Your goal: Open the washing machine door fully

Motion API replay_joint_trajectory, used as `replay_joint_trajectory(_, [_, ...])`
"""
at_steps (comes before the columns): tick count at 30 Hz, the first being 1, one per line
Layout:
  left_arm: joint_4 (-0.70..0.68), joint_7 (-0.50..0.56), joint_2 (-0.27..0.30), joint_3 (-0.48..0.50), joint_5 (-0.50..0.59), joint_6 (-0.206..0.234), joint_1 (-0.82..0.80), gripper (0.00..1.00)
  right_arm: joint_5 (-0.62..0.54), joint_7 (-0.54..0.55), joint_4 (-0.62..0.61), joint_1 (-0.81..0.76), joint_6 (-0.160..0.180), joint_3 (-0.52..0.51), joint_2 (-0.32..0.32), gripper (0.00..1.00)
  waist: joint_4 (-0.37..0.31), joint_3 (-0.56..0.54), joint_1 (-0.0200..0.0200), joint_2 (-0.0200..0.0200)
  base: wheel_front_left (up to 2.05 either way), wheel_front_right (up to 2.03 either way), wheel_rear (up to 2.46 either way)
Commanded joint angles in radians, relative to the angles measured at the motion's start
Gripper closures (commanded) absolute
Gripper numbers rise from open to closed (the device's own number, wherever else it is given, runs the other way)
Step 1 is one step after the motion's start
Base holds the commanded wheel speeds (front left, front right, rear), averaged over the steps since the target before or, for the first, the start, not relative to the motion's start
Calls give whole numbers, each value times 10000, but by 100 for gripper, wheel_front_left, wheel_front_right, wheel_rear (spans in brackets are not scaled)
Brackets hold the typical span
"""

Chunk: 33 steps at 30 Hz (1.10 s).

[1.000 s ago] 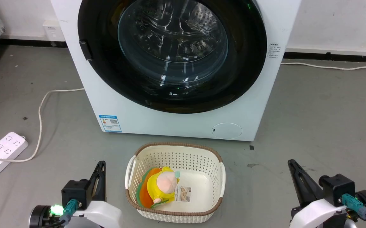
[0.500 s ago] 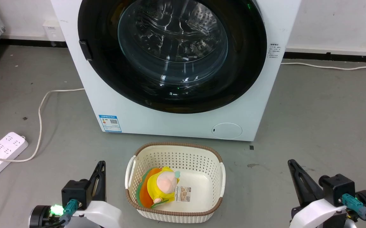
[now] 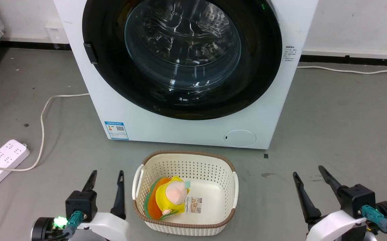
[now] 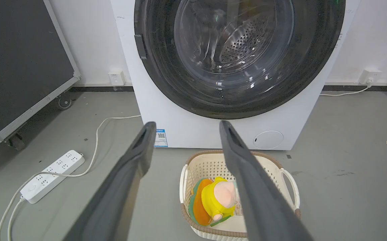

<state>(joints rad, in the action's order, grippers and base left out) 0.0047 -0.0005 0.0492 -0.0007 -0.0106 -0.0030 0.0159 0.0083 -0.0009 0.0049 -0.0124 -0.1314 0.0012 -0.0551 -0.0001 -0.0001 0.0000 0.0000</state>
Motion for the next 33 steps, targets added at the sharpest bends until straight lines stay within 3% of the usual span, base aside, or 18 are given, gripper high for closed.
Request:
replay_joint_trajectory(1, [14,-65,1,-34,24,14,-11,0,54,-63,17,1,0,-9,1,0,-2,0,0,0,0,0,0])
replay_joint_trajectory(19, [64,-440,79,-405,75,190,-87,0,376,-438,129,207,1,62,-64,0,-15,66,0,0,0,0,0])
replay_joint_trajectory(33, [-15,-733,202,-791,143,381,-516,0,1439,-535,197,1376,2,56,-511,0,78,798,0,0,0,0,0])
